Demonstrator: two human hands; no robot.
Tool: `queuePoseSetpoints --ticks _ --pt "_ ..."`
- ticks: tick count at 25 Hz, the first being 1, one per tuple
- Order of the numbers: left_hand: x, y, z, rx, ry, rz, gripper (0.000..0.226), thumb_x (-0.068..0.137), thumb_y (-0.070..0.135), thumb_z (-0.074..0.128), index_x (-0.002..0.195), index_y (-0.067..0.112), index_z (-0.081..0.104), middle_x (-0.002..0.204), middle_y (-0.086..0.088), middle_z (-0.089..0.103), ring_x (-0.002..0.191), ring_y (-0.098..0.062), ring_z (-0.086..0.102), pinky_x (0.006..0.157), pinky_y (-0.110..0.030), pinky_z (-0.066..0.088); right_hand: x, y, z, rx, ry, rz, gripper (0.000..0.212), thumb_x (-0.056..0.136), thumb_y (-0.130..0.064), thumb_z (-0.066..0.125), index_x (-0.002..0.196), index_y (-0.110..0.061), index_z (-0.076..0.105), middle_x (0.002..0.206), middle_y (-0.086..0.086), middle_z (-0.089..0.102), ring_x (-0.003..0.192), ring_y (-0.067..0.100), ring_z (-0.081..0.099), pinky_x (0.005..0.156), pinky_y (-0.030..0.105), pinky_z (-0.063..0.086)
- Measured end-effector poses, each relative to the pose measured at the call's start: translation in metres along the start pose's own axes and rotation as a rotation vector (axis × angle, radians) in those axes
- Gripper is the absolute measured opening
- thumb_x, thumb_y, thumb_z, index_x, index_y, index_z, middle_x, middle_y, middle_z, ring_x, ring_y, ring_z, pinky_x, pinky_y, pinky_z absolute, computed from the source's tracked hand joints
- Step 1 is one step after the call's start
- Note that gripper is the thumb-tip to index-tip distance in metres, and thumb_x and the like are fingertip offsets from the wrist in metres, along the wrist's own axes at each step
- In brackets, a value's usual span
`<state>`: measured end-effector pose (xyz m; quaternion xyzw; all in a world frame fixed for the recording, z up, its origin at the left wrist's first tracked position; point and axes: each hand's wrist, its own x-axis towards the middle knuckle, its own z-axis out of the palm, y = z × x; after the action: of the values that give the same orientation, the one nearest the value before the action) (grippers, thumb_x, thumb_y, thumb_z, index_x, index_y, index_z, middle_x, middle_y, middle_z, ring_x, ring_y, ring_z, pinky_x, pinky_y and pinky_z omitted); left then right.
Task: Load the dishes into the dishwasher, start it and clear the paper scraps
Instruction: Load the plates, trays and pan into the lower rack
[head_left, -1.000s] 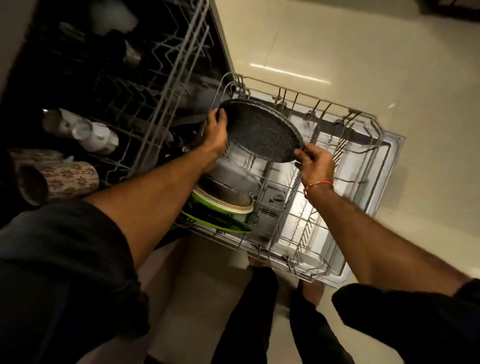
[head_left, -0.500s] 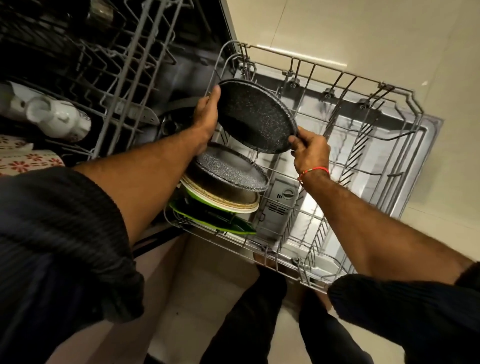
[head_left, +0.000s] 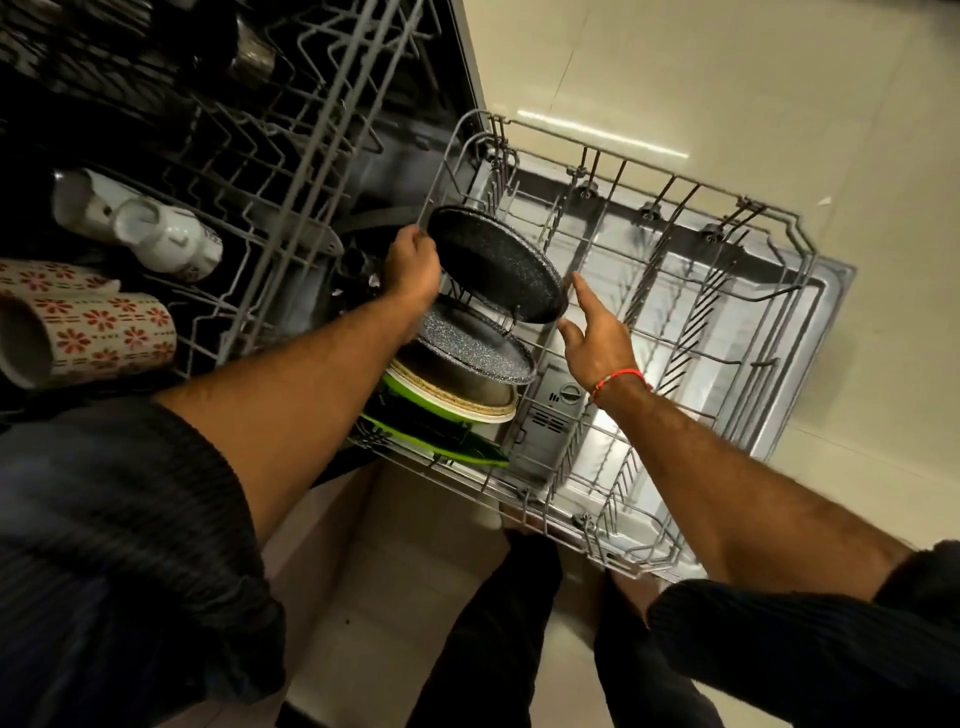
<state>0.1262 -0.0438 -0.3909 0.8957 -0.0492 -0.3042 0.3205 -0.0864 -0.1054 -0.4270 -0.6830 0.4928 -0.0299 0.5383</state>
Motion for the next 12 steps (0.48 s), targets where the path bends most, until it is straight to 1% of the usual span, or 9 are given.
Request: queuePoseSetpoints --ticks 1,2,4,5,6,7,9,10,12 --pt "-0.021 0.000 -0.007 0.019 -0.008 0.038 0.040 0.105 0.018 0.038 0.143 0.014 0.051 0.137 -0.009 0.059 0.124 -0.027 0.056 0.095 -0.028 0.042 -0.012 -0.004 -0.005 0.027 0.005 0.010 0.058 0.098 -0.008 0.054 0.151 -0.026 0.037 0.144 0.009 0.053 0.132 0.025 0.050 0.109 0.023 0.035" --pt "-0.044 -0.001 -0.015 0.033 -0.021 0.079 0.041 0.106 0.018 0.041 0.146 0.016 0.049 0.140 -0.008 0.058 0.125 -0.024 0.055 0.095 -0.026 0.041 -0.026 -0.009 -0.012 0.068 0.002 0.018 0.057 0.097 -0.006 0.054 0.149 -0.026 0.041 0.143 0.009 0.054 0.132 0.024 0.050 0.112 0.031 0.038" --pt "-0.096 -0.003 -0.034 0.019 -0.039 0.169 0.039 0.106 0.020 0.045 0.144 0.015 0.050 0.133 -0.006 0.061 0.118 -0.020 0.058 0.086 -0.019 0.040 -0.060 -0.025 -0.029 0.147 -0.039 0.012 0.053 0.095 0.000 0.054 0.143 -0.022 0.049 0.139 0.006 0.057 0.130 0.018 0.053 0.113 0.037 0.041" --pt "-0.125 -0.003 -0.047 -0.014 -0.035 0.197 0.038 0.106 0.021 0.046 0.143 0.014 0.052 0.126 -0.004 0.064 0.111 -0.017 0.061 0.082 -0.017 0.041 -0.081 -0.038 -0.038 0.168 -0.072 0.002 0.049 0.095 0.001 0.053 0.139 -0.019 0.053 0.135 0.005 0.061 0.126 0.016 0.056 0.112 0.036 0.042" --pt "-0.155 -0.002 -0.061 -0.059 -0.031 0.202 0.037 0.106 0.023 0.047 0.141 0.015 0.053 0.121 -0.001 0.065 0.107 -0.014 0.061 0.082 -0.016 0.043 -0.104 -0.054 -0.049 0.176 -0.103 -0.003 0.044 0.096 0.002 0.053 0.136 -0.016 0.057 0.130 0.005 0.064 0.121 0.014 0.059 0.110 0.034 0.044" --pt "-0.183 0.000 -0.074 -0.110 -0.031 0.195 0.036 0.105 0.026 0.048 0.140 0.017 0.054 0.124 -0.001 0.064 0.111 -0.015 0.061 0.087 -0.019 0.045 -0.125 -0.068 -0.056 0.189 -0.132 -0.019 0.040 0.096 0.002 0.052 0.132 -0.013 0.059 0.124 0.004 0.067 0.117 0.014 0.061 0.107 0.031 0.045" --pt "-0.241 0.001 -0.108 -0.187 -0.024 0.181 0.035 0.105 0.032 0.049 0.138 0.022 0.056 0.131 0.001 0.063 0.119 -0.014 0.059 0.102 -0.031 0.047 -0.174 -0.104 -0.072 0.191 -0.192 -0.071 0.036 0.097 0.002 0.051 0.127 -0.012 0.062 0.115 0.002 0.070 0.109 0.011 0.064 0.100 0.027 0.049" --pt "-0.272 0.002 -0.128 -0.215 -0.009 0.189 0.035 0.104 0.036 0.051 0.136 0.024 0.058 0.129 0.003 0.065 0.118 -0.012 0.060 0.105 -0.036 0.048 -0.200 -0.126 -0.080 0.187 -0.218 -0.103 0.035 0.097 0.003 0.051 0.125 -0.013 0.064 0.111 0.000 0.071 0.105 0.010 0.064 0.096 0.025 0.050" --pt "-0.329 0.005 -0.165 -0.296 0.031 0.215 0.037 0.100 0.044 0.053 0.131 0.026 0.061 0.122 0.005 0.068 0.112 -0.012 0.064 0.104 -0.043 0.050 -0.249 -0.167 -0.092 0.201 -0.268 -0.166 0.033 0.096 0.003 0.051 0.122 -0.012 0.065 0.105 0.000 0.072 0.099 0.008 0.065 0.088 0.018 0.050"
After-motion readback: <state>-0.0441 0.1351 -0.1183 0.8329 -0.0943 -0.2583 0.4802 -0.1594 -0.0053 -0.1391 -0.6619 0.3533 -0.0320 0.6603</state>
